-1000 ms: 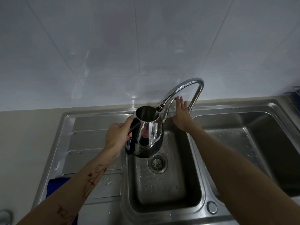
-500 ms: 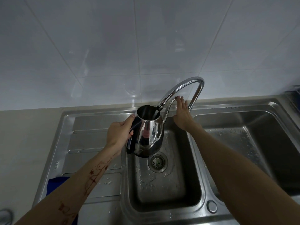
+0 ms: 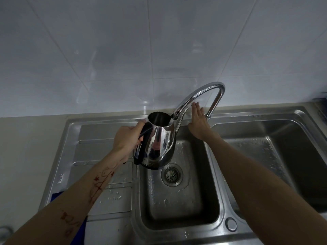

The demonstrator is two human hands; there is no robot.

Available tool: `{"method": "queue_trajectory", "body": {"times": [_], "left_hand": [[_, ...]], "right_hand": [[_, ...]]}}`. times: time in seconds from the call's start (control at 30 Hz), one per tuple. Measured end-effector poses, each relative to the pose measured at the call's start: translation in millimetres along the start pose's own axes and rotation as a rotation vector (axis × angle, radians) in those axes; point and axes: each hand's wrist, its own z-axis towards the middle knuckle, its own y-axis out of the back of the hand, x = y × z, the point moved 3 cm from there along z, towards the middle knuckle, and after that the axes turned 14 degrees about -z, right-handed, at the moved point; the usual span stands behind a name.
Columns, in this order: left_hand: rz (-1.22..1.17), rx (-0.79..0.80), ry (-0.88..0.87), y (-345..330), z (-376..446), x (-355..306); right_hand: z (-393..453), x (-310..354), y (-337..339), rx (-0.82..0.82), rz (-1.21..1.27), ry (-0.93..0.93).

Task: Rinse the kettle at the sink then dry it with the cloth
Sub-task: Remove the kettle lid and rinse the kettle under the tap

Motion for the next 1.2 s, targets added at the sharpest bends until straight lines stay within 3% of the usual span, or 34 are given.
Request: {"method": "queue_trajectory", "body": {"times": [0.67, 0.9, 0.97, 1.07, 1.13, 1.2], "left_hand": [[-0.007, 0.028, 0.05, 5, 6, 4], [0.024, 0.065, 0.028, 2, -6, -2], [-0.014, 0.076, -0.048, 20, -45, -12], [0.06, 0.095, -0.062, 17, -46, -6], [0.071, 0.015, -0.102, 58, -78, 8], [0.175, 0.011, -0.155, 56, -79, 14]], "right_hand": [[8, 3, 24, -0.156, -0.254, 0.038], [-20, -5, 30, -0.234, -0.196, -0.039], [-59, 15, 46, -0.254, -0.219, 0.018], [-78, 17, 41, -0.3, -0.034, -0.065], [-130, 66, 23, -0.41, 0.235, -0.053], [-151, 77, 20, -0.472, 0.477, -0.13]]}}
